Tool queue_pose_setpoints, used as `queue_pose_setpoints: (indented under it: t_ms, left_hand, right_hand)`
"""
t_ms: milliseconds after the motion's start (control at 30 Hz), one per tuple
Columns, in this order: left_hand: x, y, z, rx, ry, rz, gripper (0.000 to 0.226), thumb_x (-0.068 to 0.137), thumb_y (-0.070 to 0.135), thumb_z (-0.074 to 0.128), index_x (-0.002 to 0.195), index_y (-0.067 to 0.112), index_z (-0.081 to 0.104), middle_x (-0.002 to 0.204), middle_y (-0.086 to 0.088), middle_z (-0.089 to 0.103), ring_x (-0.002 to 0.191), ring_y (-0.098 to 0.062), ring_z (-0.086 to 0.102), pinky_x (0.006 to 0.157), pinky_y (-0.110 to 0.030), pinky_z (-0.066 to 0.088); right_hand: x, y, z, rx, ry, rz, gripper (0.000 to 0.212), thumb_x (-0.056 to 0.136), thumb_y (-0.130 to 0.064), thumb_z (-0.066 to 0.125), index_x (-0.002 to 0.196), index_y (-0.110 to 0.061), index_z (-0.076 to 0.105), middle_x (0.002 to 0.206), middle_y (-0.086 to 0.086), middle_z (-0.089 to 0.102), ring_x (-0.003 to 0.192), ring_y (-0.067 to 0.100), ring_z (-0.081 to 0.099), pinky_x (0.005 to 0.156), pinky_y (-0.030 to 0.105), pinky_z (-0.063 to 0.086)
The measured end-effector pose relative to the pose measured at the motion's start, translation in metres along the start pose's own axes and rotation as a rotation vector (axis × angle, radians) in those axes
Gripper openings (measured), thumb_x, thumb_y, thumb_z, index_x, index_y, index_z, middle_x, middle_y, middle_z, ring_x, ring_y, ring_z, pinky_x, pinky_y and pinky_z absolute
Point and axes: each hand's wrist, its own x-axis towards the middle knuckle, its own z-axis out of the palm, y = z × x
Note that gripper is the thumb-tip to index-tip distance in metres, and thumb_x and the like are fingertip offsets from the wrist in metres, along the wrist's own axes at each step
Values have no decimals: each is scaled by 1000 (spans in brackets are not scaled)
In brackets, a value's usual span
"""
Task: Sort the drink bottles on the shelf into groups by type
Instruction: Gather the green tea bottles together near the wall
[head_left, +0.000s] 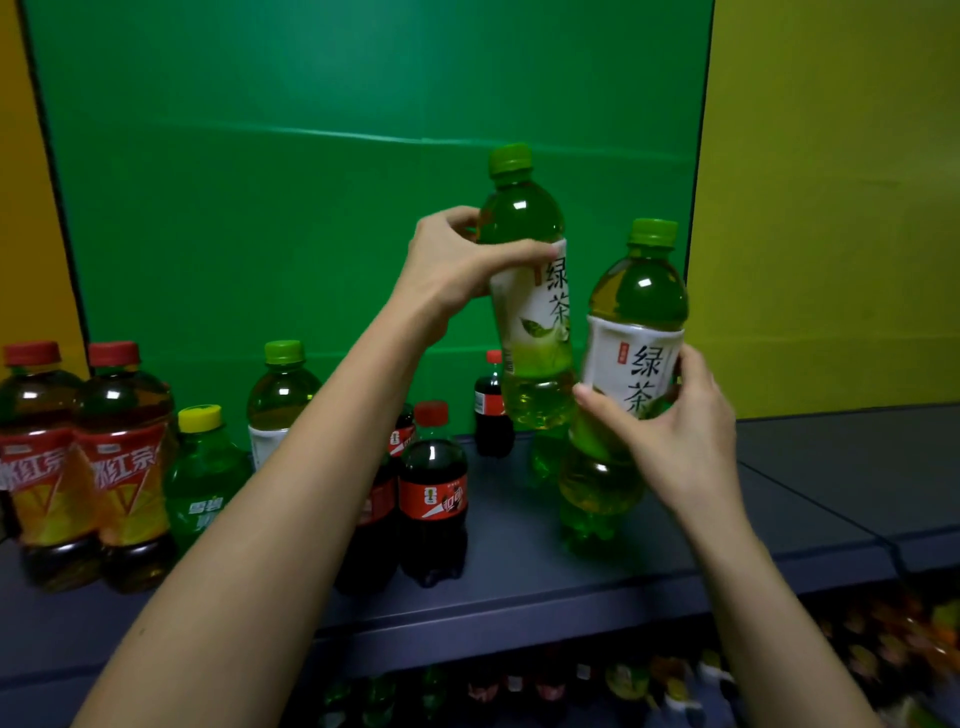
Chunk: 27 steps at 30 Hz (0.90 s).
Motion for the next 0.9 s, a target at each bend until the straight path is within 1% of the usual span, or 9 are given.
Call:
queue_pose_setpoints:
  t_ms: [100, 267, 367, 467, 533, 600, 700, 800, 900]
  left_hand:
    - [-14, 16, -8, -17, -11, 10, 34, 60, 21, 84, 90, 15, 68, 87, 4, 70, 72, 1, 65, 63, -18, 55]
    - [-54, 29, -37, 72, -40, -12, 50, 42, 36, 86, 87, 20, 71, 88, 8, 73, 86, -2, 66, 71, -25, 54]
    - [-88, 30, -58, 109, -6, -29, 46, 41, 39, 85, 82, 24, 72, 85, 11, 74, 86, -4, 67, 73, -25, 53]
    - [-122, 28, -89, 158, 77, -69, 46, 43, 35, 86, 85, 23, 72, 88, 8, 74, 87, -6, 68, 75, -28, 52]
    - [-146, 29, -113, 204, 120, -70, 46, 42, 38, 84, 85, 25, 73, 89, 7, 74, 87, -8, 68, 75, -26, 53]
    - [-171, 32, -137, 241, 186, -78, 47, 42, 30, 88, 86, 20, 72, 87, 7, 74, 85, -7, 69, 71, -21, 53]
    - [-209, 38, -175, 305, 305, -99, 45, 45, 24, 83, 87, 19, 70, 82, 10, 74, 80, -2, 68, 63, -11, 51]
    - [-251, 41, -221, 405, 418, -149, 55, 43, 35, 86, 92, 18, 71, 91, 5, 74, 89, -8, 69, 73, -19, 55]
    - [-295, 47, -265, 463, 561, -195, 56, 44, 31, 91, 93, 15, 70, 90, 3, 75, 88, -12, 69, 75, -23, 56]
  right_hand:
    - [0, -1, -15, 48, -31, 1, 81, 54, -53, 75, 121, -15, 51, 114, 3, 61, 104, 21, 55, 85, 43, 50]
    - [-13, -8, -26, 179, -145, 26, 76, 50, -50, 77, 117, -21, 54, 110, -2, 62, 99, 16, 57, 82, 40, 52]
    - [-25, -19, -21, 270, -226, 22, 66, 50, -46, 79, 109, -26, 56, 104, -5, 64, 96, 14, 59, 80, 39, 53]
    - [-45, -34, -6, 361, -327, 13, 58, 50, -43, 80, 102, -32, 57, 100, -11, 64, 93, 10, 60, 76, 31, 51]
    - [-60, -48, 10, 424, -395, 1, 61, 48, -45, 79, 103, -31, 58, 99, -12, 65, 93, 8, 60, 76, 30, 51]
    - [-75, -66, 29, 476, -461, -21, 62, 46, -47, 78, 103, -32, 58, 101, -12, 64, 94, 7, 60, 77, 29, 51]
    - [-99, -98, 60, 564, -570, -64, 55, 48, -45, 81, 95, -39, 55, 100, -17, 62, 93, 2, 58, 75, 25, 50]
    - [-131, -133, 92, 643, -670, -96, 60, 50, -41, 84, 102, -39, 52, 103, -14, 62, 95, 7, 59, 78, 27, 50]
    - [-171, -171, 126, 715, -759, -107, 64, 52, -38, 85, 105, -40, 49, 107, -11, 61, 99, 9, 57, 80, 27, 48]
